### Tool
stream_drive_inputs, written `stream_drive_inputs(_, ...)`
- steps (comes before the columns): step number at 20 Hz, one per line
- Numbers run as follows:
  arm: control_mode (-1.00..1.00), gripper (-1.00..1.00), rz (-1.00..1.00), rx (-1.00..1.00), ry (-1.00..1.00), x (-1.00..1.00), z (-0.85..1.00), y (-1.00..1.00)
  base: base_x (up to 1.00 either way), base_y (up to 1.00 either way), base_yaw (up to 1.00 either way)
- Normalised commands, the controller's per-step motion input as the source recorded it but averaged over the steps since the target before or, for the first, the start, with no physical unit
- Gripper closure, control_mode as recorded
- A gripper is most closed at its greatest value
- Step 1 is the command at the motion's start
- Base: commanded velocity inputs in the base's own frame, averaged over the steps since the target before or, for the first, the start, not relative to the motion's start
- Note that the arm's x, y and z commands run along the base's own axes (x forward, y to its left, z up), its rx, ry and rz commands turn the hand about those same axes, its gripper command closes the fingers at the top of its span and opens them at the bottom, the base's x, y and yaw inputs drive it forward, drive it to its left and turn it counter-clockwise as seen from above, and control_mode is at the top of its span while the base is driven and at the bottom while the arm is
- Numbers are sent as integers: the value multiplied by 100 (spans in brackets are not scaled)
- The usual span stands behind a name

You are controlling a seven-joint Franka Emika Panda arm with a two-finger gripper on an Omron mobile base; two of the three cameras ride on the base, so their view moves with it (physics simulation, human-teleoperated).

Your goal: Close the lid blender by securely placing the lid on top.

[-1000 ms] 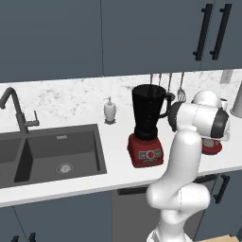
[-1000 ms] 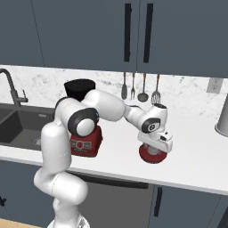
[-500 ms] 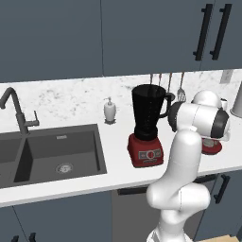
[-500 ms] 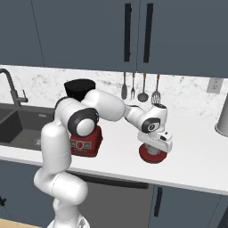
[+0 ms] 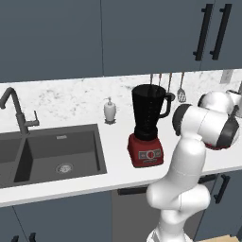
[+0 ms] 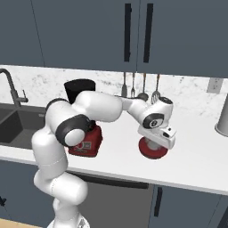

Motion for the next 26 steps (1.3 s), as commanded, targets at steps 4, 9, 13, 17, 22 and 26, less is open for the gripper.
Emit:
stream_drive_inputs(4, -100, 100, -4, 4, -27, -53, 100, -1, 0, 0, 0)
stream_drive_inputs(9, -100, 100, -7, 6, -25, -38, 100, 0, 0, 0, 0)
stream_drive_inputs(13, -100, 100, -11, 4, -21, -22, 100, 2, 0, 0, 0)
stream_drive_inputs(17, -100, 100, -3, 0, -11, 0, 100, 25, 0, 0, 0)
stream_drive_inputs(22, -100, 100, 0, 0, -7, 0, 100, 37, 0, 0, 0)
stream_drive_inputs(26, -100, 100, 0, 0, -3, 0, 100, 41, 0, 0, 0)
